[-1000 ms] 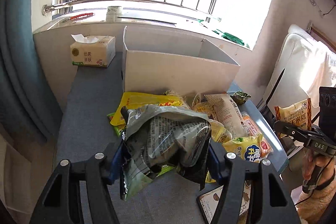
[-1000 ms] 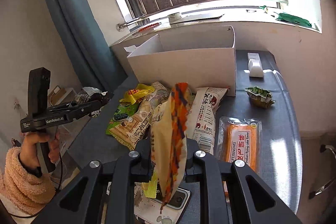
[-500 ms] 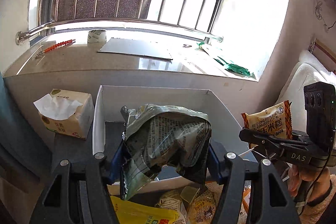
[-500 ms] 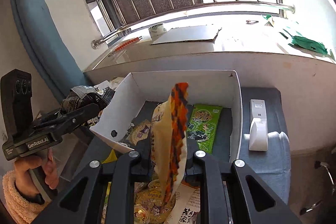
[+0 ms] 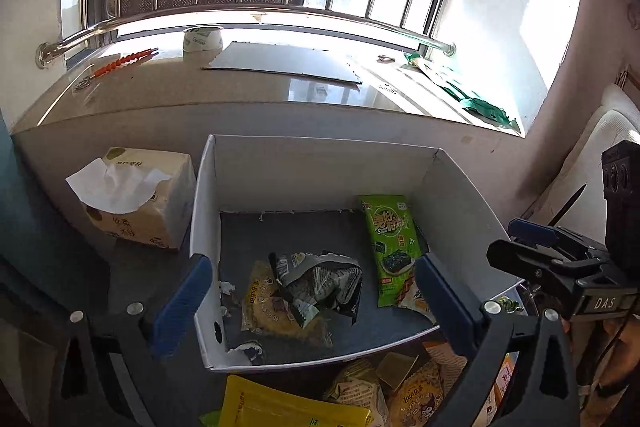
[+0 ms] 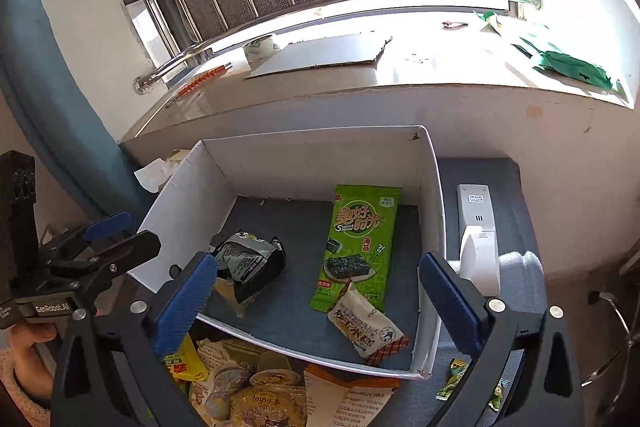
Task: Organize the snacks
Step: 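Release both bags into the white box and withdraw both tools, then grasp the yellow chip bag with the right tool while the left grasps the long cracker bag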
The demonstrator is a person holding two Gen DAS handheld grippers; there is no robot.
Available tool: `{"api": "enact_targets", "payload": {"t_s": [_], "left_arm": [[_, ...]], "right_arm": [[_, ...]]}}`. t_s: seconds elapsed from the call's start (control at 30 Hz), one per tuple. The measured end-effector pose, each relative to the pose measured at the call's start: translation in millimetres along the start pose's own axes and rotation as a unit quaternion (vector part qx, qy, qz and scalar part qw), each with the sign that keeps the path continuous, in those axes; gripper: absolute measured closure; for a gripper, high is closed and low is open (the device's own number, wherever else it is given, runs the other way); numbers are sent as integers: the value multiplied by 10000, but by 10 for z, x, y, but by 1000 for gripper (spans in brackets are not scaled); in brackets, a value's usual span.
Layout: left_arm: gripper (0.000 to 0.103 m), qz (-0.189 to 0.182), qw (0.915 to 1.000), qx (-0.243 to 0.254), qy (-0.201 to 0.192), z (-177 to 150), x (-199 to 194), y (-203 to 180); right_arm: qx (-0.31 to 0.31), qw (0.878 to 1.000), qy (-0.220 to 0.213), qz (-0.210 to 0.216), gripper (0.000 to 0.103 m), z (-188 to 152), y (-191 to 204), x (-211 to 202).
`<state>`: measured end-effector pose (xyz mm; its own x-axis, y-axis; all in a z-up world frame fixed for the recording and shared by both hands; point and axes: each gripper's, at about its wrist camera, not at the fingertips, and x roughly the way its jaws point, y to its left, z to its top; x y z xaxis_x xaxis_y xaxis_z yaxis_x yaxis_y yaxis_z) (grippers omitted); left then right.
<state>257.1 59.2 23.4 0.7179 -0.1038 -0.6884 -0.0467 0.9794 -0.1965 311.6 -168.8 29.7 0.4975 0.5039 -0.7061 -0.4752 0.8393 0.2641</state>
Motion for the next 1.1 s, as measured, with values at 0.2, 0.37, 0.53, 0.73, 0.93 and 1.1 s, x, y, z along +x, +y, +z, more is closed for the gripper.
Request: {"api": "enact_targets", "payload": {"t_s": [0.2, 0.37, 0.53, 0.73, 0.93, 1.1], "left_arm": [[0, 147, 9995, 169, -201, -147, -355, -13], [0, 245, 9981, 490, -277, -399, -677, -99], [0, 61, 9979, 440, -471, -749, -1085, -129], [0, -4, 9980, 190, -603, -1289, -1365, -131], [0, -19, 9990, -19, -441, -1823, -1394, -125], [0, -177, 9993, -268, -207, -2227, -1354, -162]], "right_arm": [[142, 9996, -117, 213, 0, -143, 49, -181], [46, 9976, -73, 684, 0, -333, 218, -400], [-347, 9948, -265, 917, 0, -672, 420, -701], [-764, 9917, -424, 941, 0, -1257, 598, -987], [-1024, 9916, -515, 594, 0, -1840, 625, -1141], [-963, 9943, -421, 153, 0, -2317, 520, -1228]]}}
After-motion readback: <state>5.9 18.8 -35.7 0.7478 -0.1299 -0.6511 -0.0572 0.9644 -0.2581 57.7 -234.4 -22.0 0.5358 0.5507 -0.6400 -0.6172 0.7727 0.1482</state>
